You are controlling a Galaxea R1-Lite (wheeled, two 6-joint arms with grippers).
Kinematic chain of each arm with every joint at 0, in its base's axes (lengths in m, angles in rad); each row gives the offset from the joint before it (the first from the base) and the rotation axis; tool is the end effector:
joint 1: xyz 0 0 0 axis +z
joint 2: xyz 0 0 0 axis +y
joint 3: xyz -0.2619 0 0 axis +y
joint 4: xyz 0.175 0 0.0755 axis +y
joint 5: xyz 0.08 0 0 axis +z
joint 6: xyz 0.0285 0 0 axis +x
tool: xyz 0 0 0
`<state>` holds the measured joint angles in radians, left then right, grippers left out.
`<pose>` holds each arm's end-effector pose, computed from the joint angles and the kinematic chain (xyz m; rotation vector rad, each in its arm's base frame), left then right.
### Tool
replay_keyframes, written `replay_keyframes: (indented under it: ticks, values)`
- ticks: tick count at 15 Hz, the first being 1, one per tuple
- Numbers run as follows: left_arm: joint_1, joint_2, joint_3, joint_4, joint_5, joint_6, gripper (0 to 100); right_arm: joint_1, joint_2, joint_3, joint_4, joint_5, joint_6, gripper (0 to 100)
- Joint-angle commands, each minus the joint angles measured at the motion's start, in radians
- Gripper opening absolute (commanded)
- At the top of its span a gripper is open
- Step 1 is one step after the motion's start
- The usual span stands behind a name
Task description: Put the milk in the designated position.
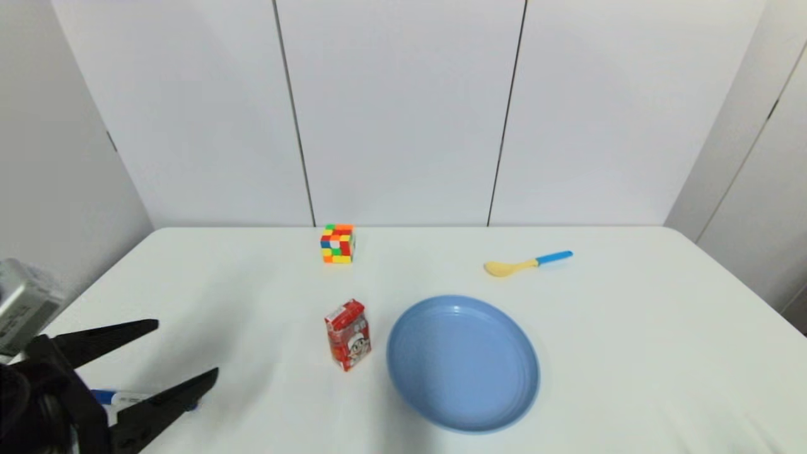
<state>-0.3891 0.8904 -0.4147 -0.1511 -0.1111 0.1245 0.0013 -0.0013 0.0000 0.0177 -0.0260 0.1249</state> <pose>0.1173 -0.0515 0.1560 0.1663 0.2937 -0.5156 0.0215 -0.0007 0.0736 0.1247 0.0148 -0.0257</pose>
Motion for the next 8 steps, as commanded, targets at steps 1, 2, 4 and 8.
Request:
replay_keyframes:
  ticks: [1, 2, 4, 8]
  values:
    - [0.177, -0.211, 0.070, -0.090, -0.001, 0.037, 100, 0.000, 0.001, 0.000, -0.001, 0.000, 0.001, 100]
    - [0.199, -0.251, 0.079, -0.088, -0.001, 0.035, 100, 0.000, 0.001, 0.000, -0.001, 0.000, 0.001, 100]
    - [0.285, -0.317, 0.108, -0.090, -0.001, 0.035, 100, 0.000, 0.001, 0.000, -0.001, 0.000, 0.001, 100]
    - [0.421, -0.427, 0.180, -0.093, -0.004, 0.037, 100, 0.000, 0.001, 0.000, 0.001, 0.000, 0.001, 100]
